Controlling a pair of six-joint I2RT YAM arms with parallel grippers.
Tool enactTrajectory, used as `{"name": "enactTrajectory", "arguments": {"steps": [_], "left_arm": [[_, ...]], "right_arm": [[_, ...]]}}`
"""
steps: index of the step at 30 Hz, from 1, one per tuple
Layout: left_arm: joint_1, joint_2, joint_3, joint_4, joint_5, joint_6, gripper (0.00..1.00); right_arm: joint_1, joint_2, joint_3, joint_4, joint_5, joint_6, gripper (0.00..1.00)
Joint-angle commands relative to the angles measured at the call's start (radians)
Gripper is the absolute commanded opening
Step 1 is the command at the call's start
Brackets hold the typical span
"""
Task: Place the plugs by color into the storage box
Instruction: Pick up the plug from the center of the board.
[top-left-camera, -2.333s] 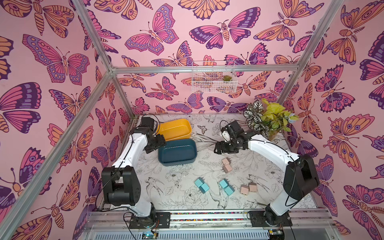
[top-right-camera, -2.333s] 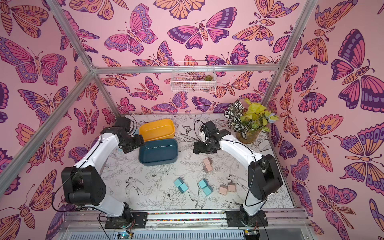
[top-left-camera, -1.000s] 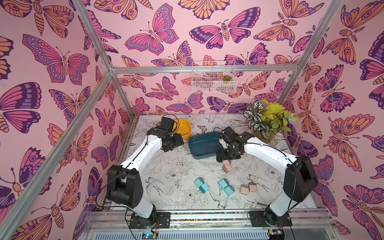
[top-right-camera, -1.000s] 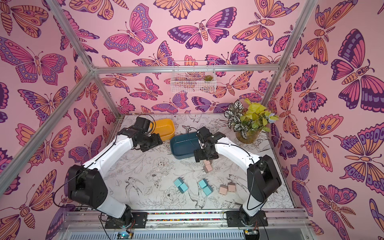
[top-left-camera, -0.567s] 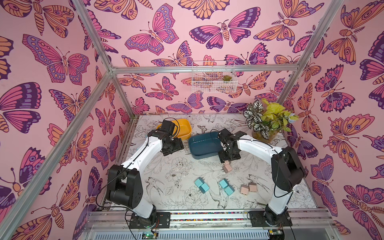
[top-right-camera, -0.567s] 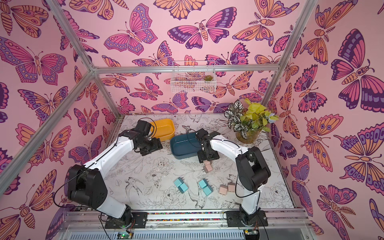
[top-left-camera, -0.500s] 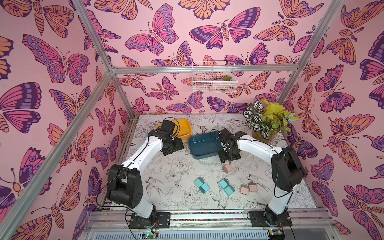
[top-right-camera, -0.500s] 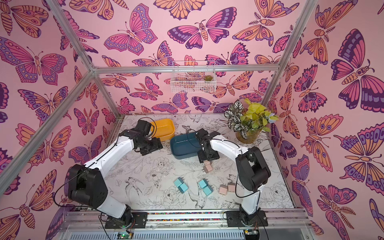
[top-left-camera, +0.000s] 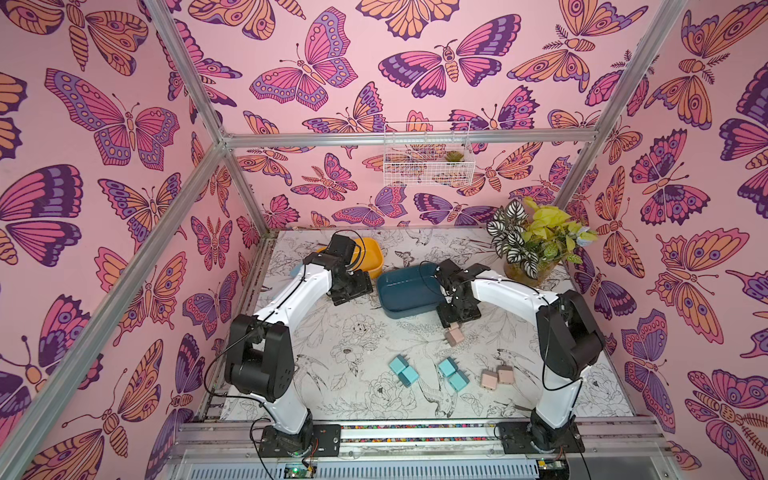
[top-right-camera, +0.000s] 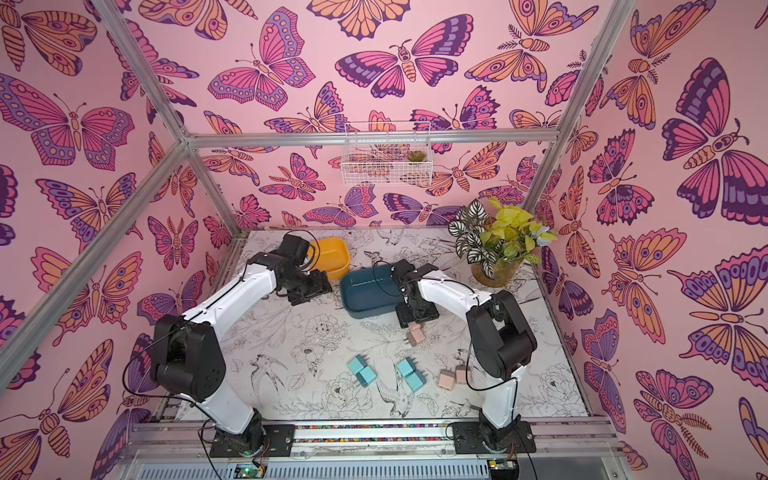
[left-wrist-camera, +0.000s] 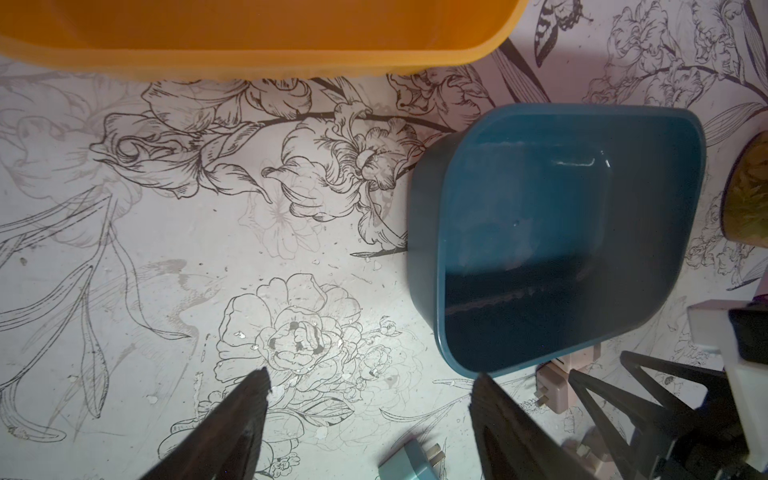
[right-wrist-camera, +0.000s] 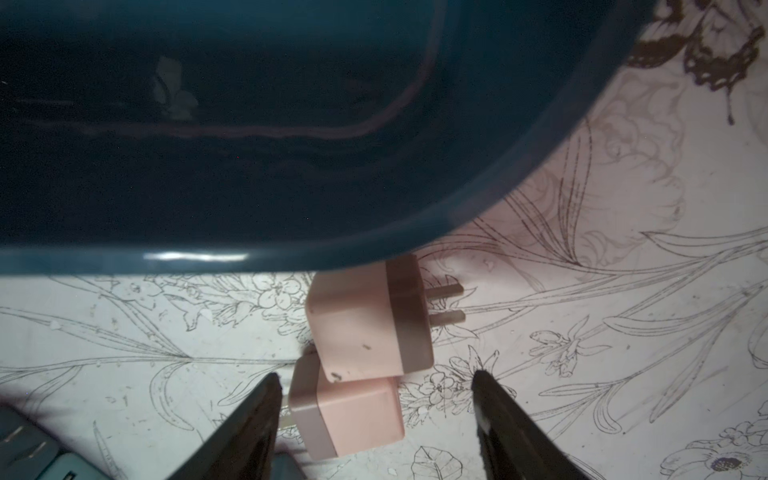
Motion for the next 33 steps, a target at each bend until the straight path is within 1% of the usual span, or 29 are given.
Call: {"name": "enactTrajectory", "arguments": {"steps": [1,7,19,23,27,33], "left_arm": [[-0.008,0.018,0.022,-0.005,0.012,0.009,0.79],[-0.009,0.007,0.016,-0.005,0.011,0.005,0.78],[-0.010,0.012,0.020,0.000,0.022,-0.008,0.78],[-0.009,0.017,0.022,0.001,0.020,-0.010,0.78],[-0.010,0.023,0.022,0.004,0.022,-0.012,0.78],[-0.011,0.047,0.036,0.009,0.035,-0.015,0.79]], "right_arm": [[-0.008,0.031,-0.001,0.000,0.018,-0.029,0.73],[-0.008,0.058,-0.003,0.029,0.004,-0.041,0.70],[-0.008,0.093,0.011,0.034,-0.011,-0.041,0.57],[-0.008,0.063,0.004,0.021,-0.007,-0.040,0.54],[-0.008,0.017,0.017,-0.016,0.000,-0.047,0.54],[-0.010,-0.020,0.088,-0.106,0.007,-0.071,0.53]]}}
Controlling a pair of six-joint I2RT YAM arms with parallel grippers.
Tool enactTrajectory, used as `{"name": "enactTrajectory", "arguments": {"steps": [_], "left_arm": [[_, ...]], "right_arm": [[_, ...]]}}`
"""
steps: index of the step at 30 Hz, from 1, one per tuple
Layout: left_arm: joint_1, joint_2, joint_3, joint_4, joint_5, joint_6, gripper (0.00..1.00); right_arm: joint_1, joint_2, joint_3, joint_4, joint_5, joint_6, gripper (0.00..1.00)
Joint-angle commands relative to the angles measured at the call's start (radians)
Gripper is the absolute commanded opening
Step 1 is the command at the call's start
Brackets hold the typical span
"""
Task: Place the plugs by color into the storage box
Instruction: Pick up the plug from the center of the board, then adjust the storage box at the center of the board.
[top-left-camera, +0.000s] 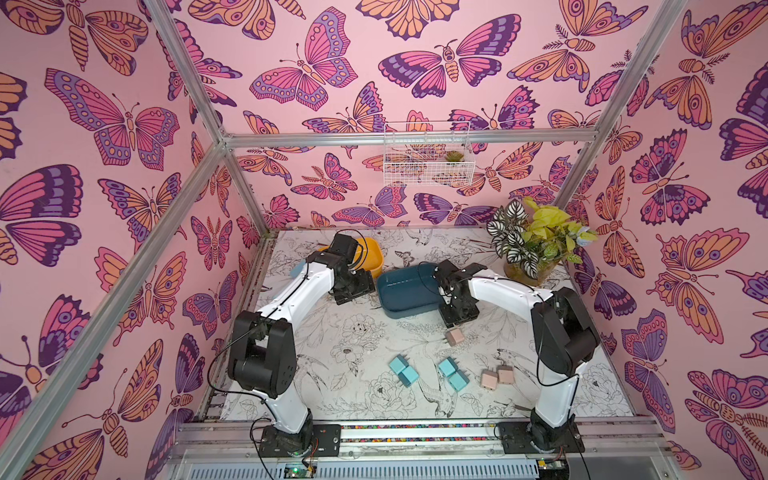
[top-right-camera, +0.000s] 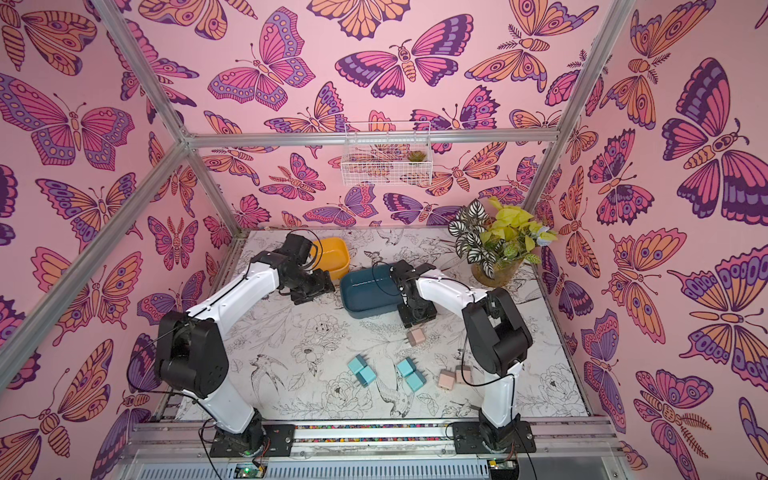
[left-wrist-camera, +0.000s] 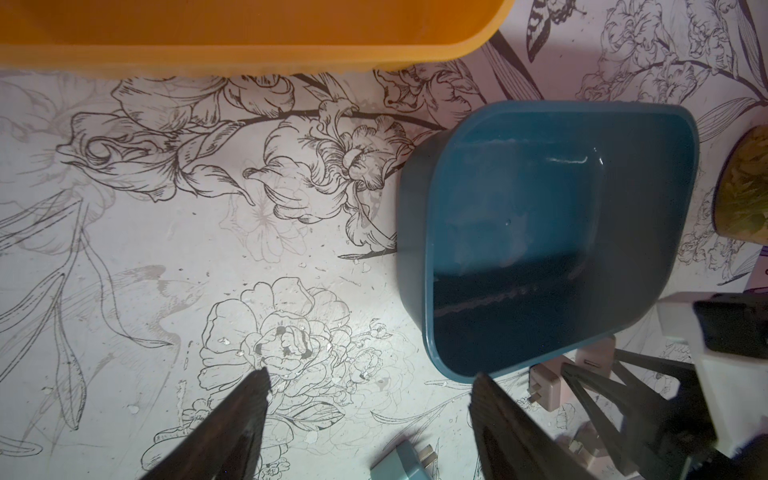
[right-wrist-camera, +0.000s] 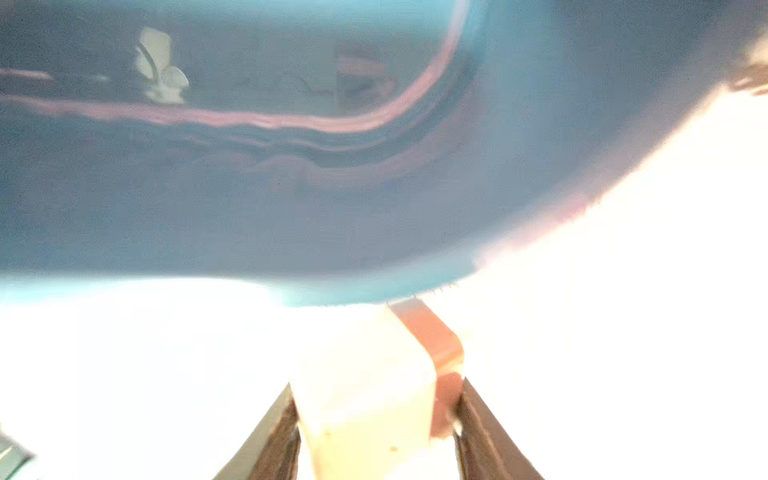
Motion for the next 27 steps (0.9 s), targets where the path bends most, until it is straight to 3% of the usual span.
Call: {"name": "enactTrajectory", "arguments": {"steps": [1,8,18,27], "left_arm": [[-0.006,0.023,0.024,0.002,0.016,-0.010,0.79],[-0.006,0.036,0.048,0.005,0.018,-0.002,0.79],[-0.006,0.032,0.055,0.003,0.037,0.025,0.80],[-0.003,-0.032,-0.005,0.003,0.032,0.041,0.81]], "right_arm": [[-0.009,-0.049,0.079,-0.096,0.010,-0.027,0.53],[-0.007,-0.035,0.279,-0.224,0.023,-0.061,0.54],[-0.016,0.284,0.734,-0.337,0.035,-0.148,0.54],[-0.051,0.407,0.801,-0.276,-0.005,-0.126,0.54]]}}
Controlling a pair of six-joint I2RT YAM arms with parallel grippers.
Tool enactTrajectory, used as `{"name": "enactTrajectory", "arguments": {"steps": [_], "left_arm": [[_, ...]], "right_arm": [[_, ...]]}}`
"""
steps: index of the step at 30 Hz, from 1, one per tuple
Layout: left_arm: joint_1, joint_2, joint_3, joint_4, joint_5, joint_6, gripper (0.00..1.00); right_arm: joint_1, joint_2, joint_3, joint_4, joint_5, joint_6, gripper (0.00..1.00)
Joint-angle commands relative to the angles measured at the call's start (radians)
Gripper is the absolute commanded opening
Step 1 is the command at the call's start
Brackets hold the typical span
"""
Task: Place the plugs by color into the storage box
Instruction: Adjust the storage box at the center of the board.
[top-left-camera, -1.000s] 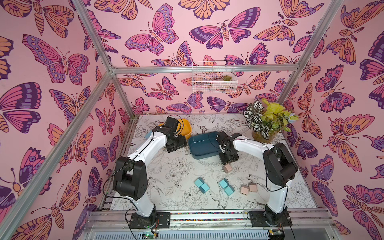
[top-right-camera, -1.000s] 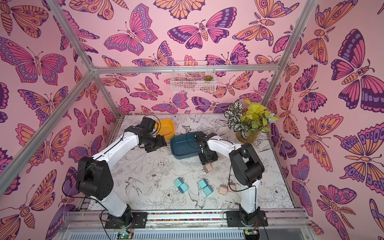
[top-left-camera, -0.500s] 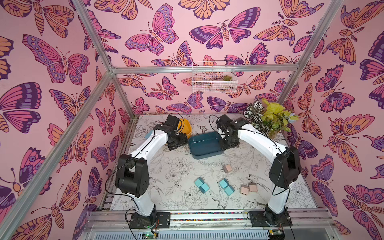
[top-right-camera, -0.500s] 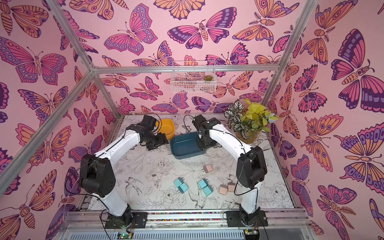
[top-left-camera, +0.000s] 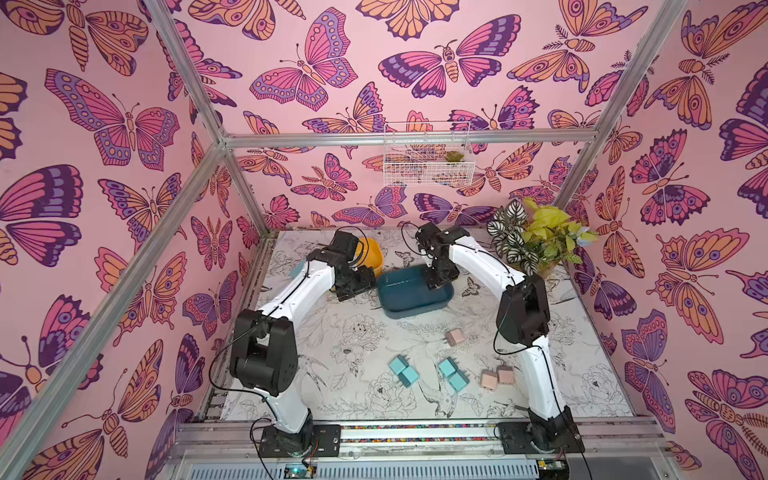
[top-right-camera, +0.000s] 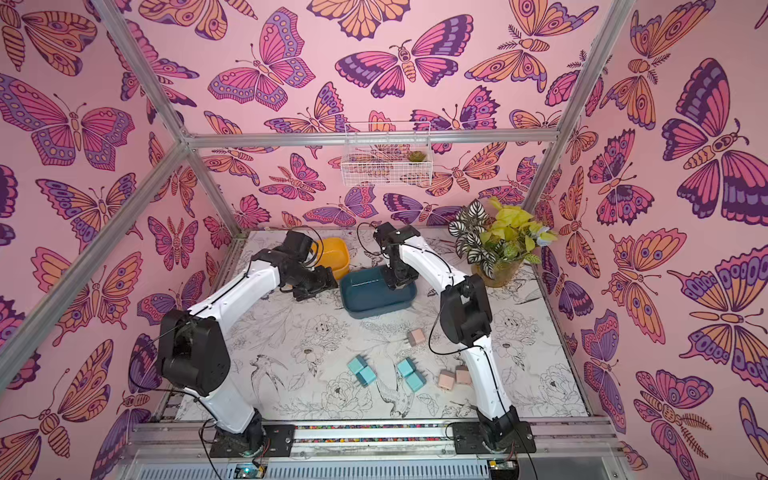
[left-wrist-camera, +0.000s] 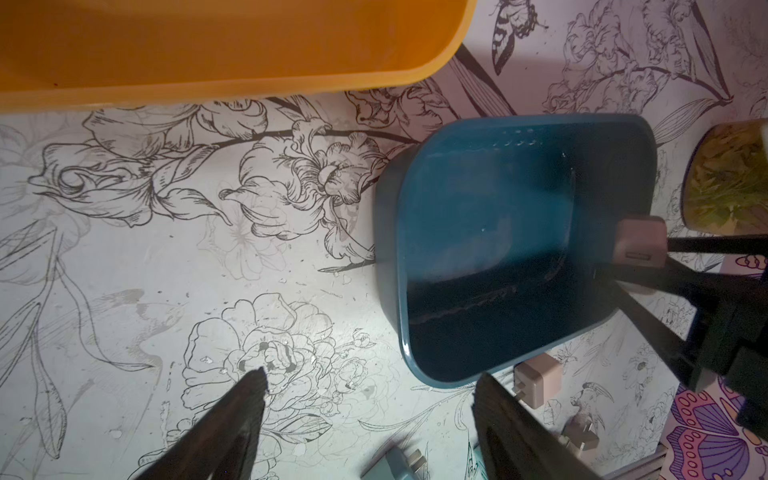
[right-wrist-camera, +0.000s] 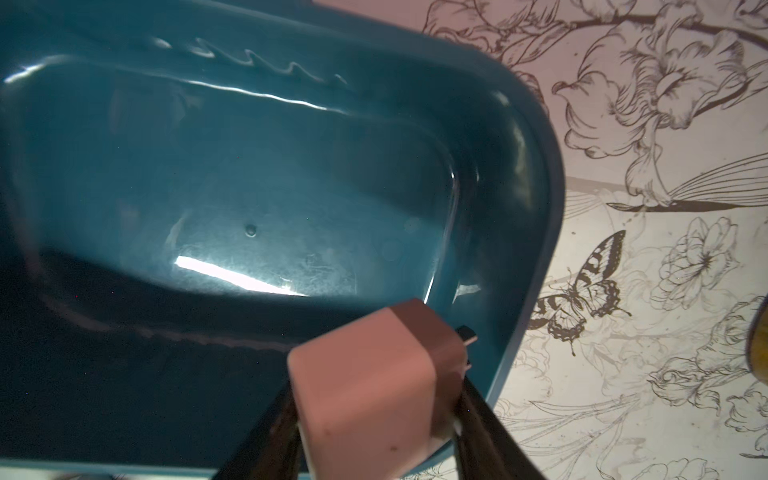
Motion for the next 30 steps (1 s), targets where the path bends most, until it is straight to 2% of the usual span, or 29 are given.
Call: {"name": "enactTrajectory", "arguments": {"steps": [1,17,26,30], "left_arm": [[-0.003,-0.048,-0.037,-0.015,0.005,0.021,0.81],[-0.005,-0.075,-0.090,-0.016,0.014,0.010,0.81],[-0.008,-0.038,-0.056,-0.015,0.025,-0.001,0.81],[-0.017,-0.015,-0.040,-0.014,0.033,-0.008,0.81]], "right_arm": [[-0.020,0.022,0.040,0.006,-0.027,0.013,0.54],[-0.021,0.100,0.011,0.069,-0.037,0.060,0.54],[-0.020,-0.136,-0.357,0.159,-0.038,0.099,0.53],[-0.020,-0.218,-0.473,0.174,-0.032,0.120,0.53]]}}
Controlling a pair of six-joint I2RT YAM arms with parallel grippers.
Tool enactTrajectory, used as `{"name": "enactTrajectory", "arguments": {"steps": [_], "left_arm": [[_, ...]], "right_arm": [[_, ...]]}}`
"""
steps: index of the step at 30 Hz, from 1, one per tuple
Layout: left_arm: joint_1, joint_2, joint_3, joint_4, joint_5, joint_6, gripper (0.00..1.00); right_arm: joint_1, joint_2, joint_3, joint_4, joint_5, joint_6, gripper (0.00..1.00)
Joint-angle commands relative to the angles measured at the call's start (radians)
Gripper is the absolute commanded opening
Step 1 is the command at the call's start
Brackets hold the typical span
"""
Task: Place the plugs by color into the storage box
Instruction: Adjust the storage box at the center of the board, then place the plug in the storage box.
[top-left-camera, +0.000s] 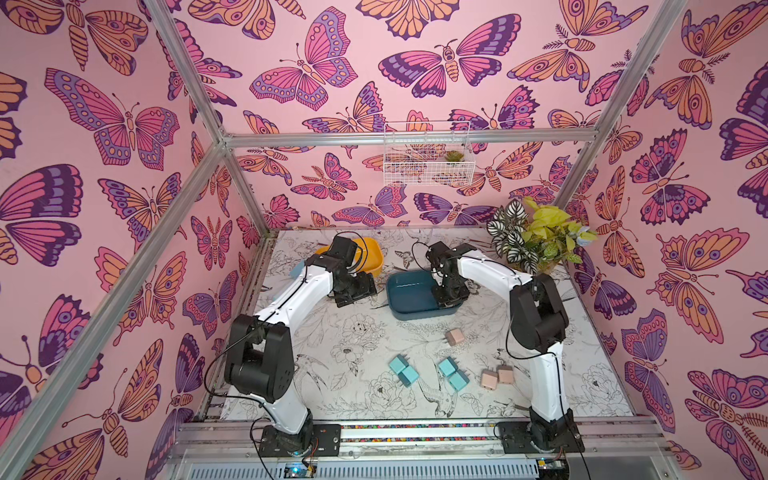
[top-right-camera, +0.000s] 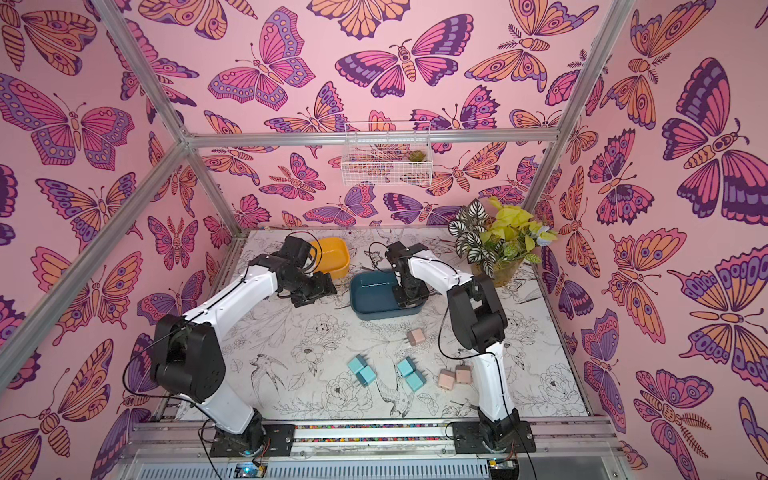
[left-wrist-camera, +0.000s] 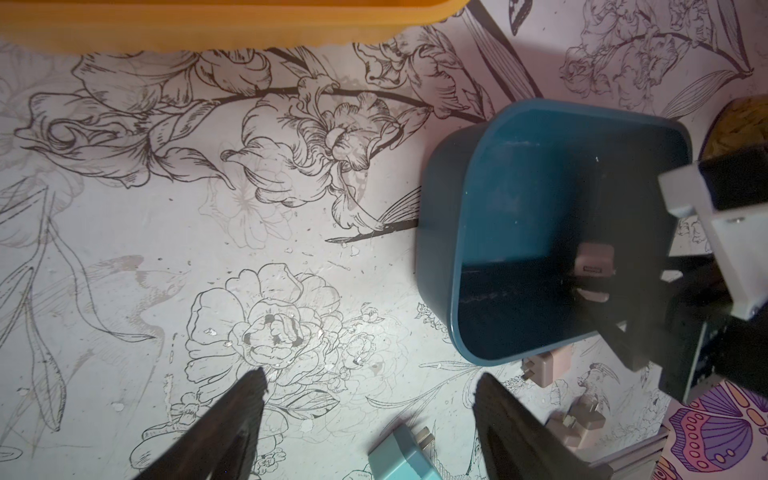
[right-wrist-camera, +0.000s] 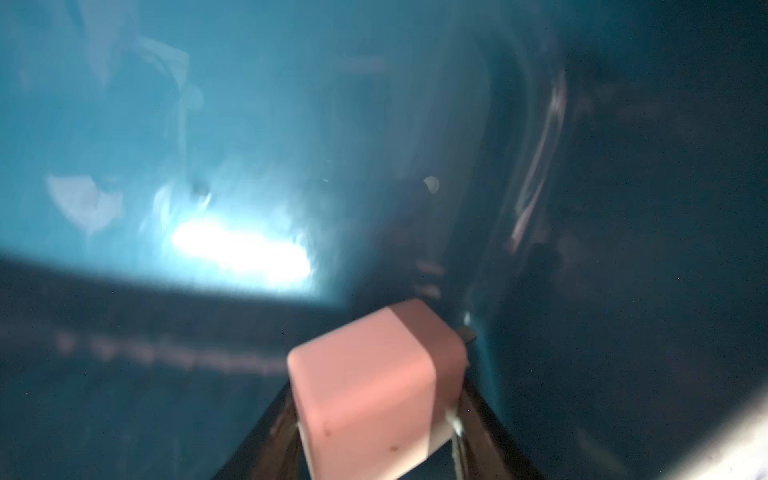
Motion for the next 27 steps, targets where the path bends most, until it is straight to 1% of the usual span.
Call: {"name": "enactTrajectory", "arguments": {"steps": [1,4,7,13,18,21,23,25,27], "left_arm": [[-0.014,0.030,0.029,-0.013,0.019,-0.010,0.81],[-0.027,0.046,0.043,-0.012,0.022,-0.009,0.81],[-0.038,0.051,0.047,-0.013,0.024,-0.009,0.81],[-0.043,0.043,0.042,-0.015,0.023,-0.008,0.81],[-0.042,0.024,0.028,-0.026,0.013,0.006,0.82],[-0.041,0.011,0.018,-0.031,0.003,0.013,0.81],[-0.041,0.007,0.017,-0.033,-0.002,0.019,0.82],[-0.041,0.008,0.022,-0.034,-0.002,0.021,0.81],[-0.041,0.013,0.026,-0.033,0.000,0.021,0.82]], "right_arm": [[0.003,-0.075,-0.065,0.014,0.010,0.035,0.53],[0.003,-0.107,-0.092,0.009,0.030,0.036,0.53],[0.003,-0.093,-0.070,0.017,0.065,0.026,0.54],[-0.010,0.087,0.155,-0.029,0.121,0.009,0.56],[-0.010,0.158,0.228,-0.015,0.132,0.028,0.57],[-0.010,0.172,0.233,-0.014,0.143,0.032,0.62],[-0.010,0.166,0.233,-0.013,0.145,0.031,0.72],[-0.010,0.133,0.223,-0.001,0.156,0.037,0.77],[-0.010,0.080,0.212,0.015,0.164,0.041,0.81]]}}
